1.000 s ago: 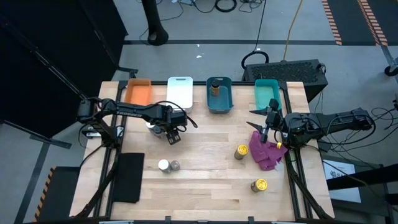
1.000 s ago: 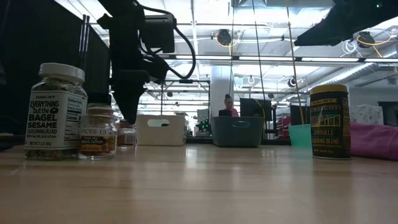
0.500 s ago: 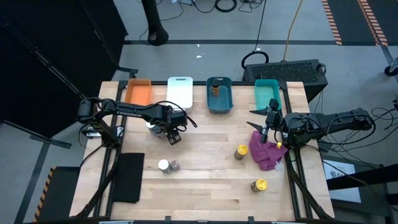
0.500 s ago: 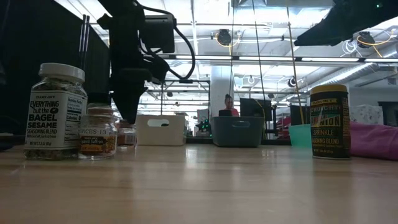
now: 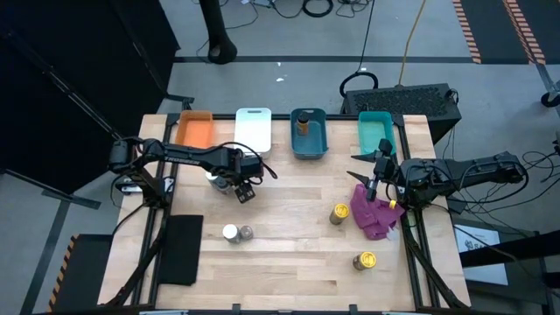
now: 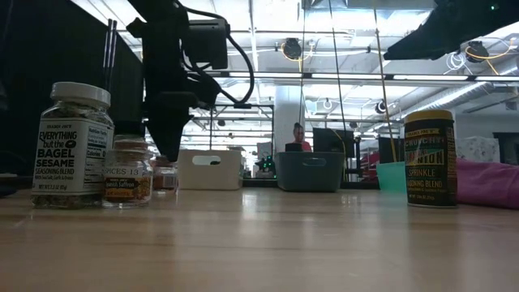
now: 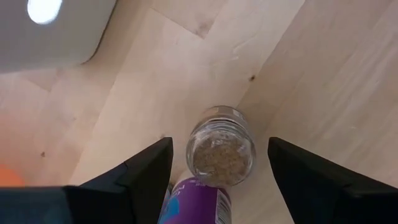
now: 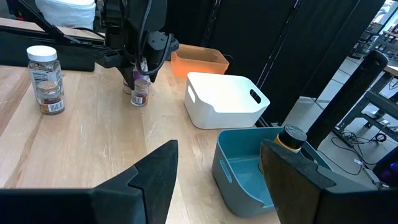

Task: Sort spices by type
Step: Put the top brown seasoning bottle into the orange bin

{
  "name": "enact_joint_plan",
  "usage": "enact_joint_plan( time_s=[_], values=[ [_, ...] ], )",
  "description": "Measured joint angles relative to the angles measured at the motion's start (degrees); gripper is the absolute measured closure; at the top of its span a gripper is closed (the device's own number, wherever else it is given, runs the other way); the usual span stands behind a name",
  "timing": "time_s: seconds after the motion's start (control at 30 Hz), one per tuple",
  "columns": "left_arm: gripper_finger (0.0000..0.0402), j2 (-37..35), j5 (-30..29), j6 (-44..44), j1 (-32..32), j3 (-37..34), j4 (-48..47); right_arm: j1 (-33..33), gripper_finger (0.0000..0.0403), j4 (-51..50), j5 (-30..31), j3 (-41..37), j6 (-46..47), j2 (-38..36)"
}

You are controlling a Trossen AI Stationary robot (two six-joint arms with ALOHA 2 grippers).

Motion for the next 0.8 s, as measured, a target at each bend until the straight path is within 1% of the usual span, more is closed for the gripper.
enact_joint_plan(
  time_s=[0.17, 0.37, 0.53, 0.63, 0.8],
  values=[
    [0.0130, 2.3, 0.0, 0.2, 0.0, 0.0, -0.1, 0.0, 0.0193, -0.1, 0.0, 0.0, 0.0, 0.0],
    [0.0130, 5.0, 0.0, 2.8, 0.0, 0.1, 0.0, 0.0, 0.0193, -0.5, 0.2, 0.0, 0.0, 0.0],
    [0.0134, 5.6, 0.0, 4.0, -0.6, 0.0, 0.0, 0.0, 0.0193, -0.4, 0.3, 0.0, 0.0, 0.0],
    [0.0151, 5.6, 0.0, 4.5, -1.2, 0.1, 0.1, 0.0, 0.0193, -0.4, 0.3, 0.0, 0.0, 0.0],
    [0.0199, 5.6, -0.5, 4.5, -2.1, 0.1, 0.1, 0.0, 0.0193, -0.4, 0.3, 0.0, 0.0, 0.0]
  ],
)
